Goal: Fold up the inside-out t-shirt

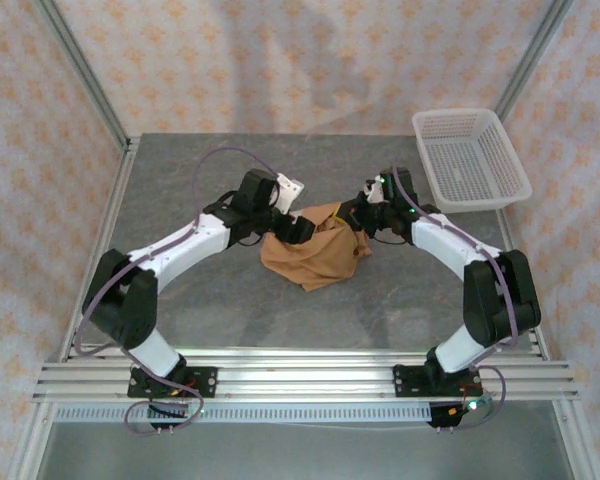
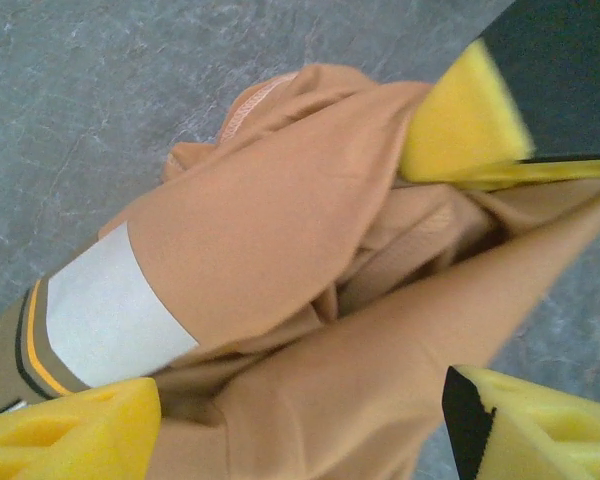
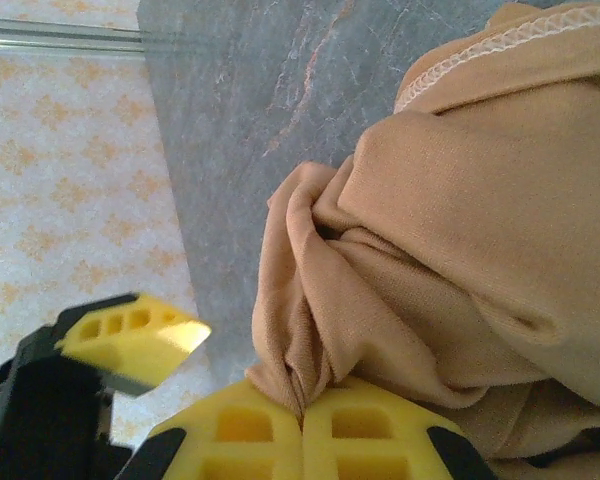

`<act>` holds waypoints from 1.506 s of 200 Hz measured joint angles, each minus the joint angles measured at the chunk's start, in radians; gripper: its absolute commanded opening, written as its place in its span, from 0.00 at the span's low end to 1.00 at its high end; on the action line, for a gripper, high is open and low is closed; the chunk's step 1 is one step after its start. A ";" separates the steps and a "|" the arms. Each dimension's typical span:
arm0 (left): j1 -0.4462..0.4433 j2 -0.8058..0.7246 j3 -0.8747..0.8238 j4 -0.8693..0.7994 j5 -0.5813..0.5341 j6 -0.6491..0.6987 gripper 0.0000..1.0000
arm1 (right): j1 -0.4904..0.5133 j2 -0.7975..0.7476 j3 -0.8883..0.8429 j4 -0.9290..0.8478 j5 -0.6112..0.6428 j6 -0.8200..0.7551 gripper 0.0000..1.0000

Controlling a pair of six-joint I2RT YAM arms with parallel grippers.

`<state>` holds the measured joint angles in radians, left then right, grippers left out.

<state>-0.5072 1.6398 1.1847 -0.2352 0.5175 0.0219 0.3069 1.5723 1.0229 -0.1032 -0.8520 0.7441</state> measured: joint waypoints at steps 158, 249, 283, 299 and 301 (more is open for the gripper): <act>-0.012 0.197 0.351 -0.170 -0.061 0.132 0.00 | 0.005 -0.074 -0.008 -0.124 0.030 -0.135 0.00; 0.084 -0.049 0.216 -0.048 0.384 -0.322 0.00 | -0.034 0.219 0.503 -0.388 0.293 -0.291 0.55; 0.132 -0.068 0.082 0.159 0.422 -0.536 0.00 | -0.039 0.207 0.448 -0.490 0.443 -0.299 0.55; 0.145 -0.058 0.069 0.194 0.422 -0.594 0.00 | -0.026 0.113 0.321 -0.488 0.453 -0.290 0.53; 0.148 -0.056 0.069 0.199 0.422 -0.599 0.00 | -0.023 0.095 0.300 -0.487 0.452 -0.283 0.53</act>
<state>-0.3595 1.5833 1.2537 -0.0364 0.9398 -0.5774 0.2844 1.6676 1.3231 -0.5900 -0.4000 0.4606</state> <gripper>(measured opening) 0.058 0.544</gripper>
